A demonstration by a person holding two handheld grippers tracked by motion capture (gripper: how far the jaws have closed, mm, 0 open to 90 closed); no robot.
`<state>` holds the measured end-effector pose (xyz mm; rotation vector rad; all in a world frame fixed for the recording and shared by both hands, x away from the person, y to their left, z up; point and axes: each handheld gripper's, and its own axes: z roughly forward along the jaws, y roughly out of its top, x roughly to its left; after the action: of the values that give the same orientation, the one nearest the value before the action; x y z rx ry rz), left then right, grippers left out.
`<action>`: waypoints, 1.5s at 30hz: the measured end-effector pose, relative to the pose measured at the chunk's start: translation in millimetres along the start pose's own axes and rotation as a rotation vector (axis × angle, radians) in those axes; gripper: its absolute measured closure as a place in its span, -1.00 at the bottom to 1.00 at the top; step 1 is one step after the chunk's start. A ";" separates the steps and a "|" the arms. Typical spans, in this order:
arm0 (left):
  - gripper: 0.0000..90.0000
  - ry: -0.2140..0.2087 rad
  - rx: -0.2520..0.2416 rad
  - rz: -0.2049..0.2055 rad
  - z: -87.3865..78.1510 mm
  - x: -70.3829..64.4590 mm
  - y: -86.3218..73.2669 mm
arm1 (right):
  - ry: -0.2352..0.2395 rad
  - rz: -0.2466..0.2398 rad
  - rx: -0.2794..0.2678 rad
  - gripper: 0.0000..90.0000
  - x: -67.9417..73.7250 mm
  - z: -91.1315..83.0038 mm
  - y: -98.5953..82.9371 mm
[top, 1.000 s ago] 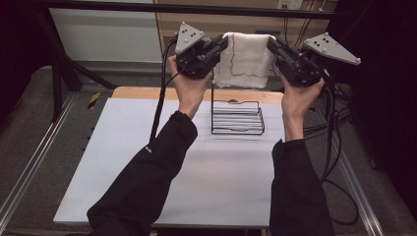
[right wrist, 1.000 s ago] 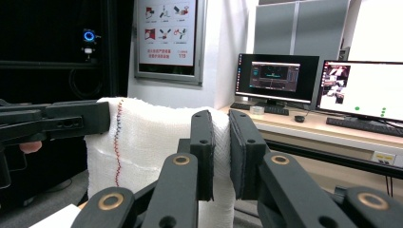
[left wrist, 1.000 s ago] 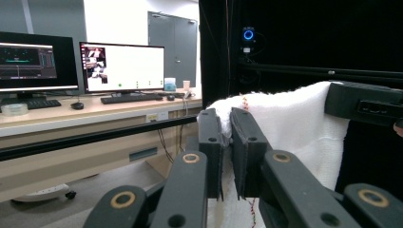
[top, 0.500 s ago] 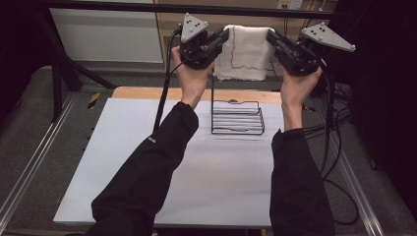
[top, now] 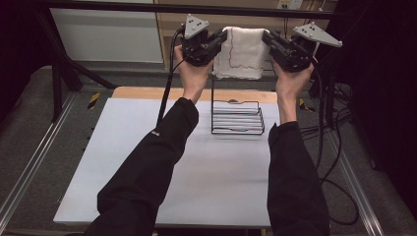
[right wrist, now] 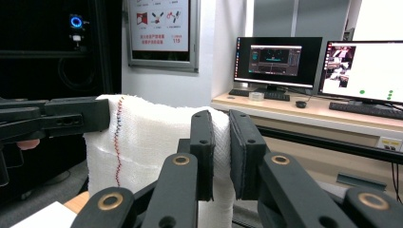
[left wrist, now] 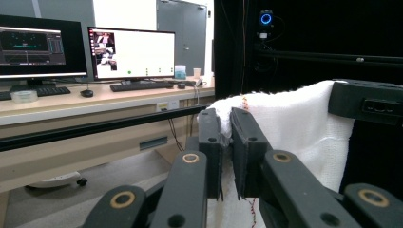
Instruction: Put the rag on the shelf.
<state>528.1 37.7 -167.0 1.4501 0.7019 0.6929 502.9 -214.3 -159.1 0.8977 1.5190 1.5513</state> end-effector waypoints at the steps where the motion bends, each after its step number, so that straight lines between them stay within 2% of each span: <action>1: 0.84 0.000 0.004 0.002 1.3 0.6 -1.2 | -0.001 -0.003 0.003 0.80 -0.7 1.2 -1.3; 6: 0.84 -0.001 0.020 0.005 6.5 2.5 -6.5 | -0.004 0.005 0.021 0.80 -4.9 6.1 -7.5; 9: 0.84 -0.007 0.026 -0.012 9.0 4.1 -10.1 | -0.003 0.003 0.030 0.80 -6.7 7.4 -10.4; 16: 0.84 -0.006 0.061 -0.004 11.6 2.1 -20.9 | -0.005 0.004 0.051 0.80 -9.4 7.0 -19.3; 26: 0.84 -0.016 0.085 0.005 6.7 1.1 -34.8 | 0.002 -0.006 0.085 0.80 -7.1 3.0 -34.1; 29: 0.84 -0.031 0.088 0.006 4.2 1.2 -37.6 | 0.005 -0.006 0.092 0.80 -6.6 1.4 -37.7; 45: 0.83 -0.064 0.116 0.011 -7.0 -4.4 -52.7 | 0.020 -0.015 0.124 0.79 -1.5 -14.4 -48.9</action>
<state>519.8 38.2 -219.7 1.5770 0.6944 0.6198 493.2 -222.6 -208.4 0.9404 1.6474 1.4723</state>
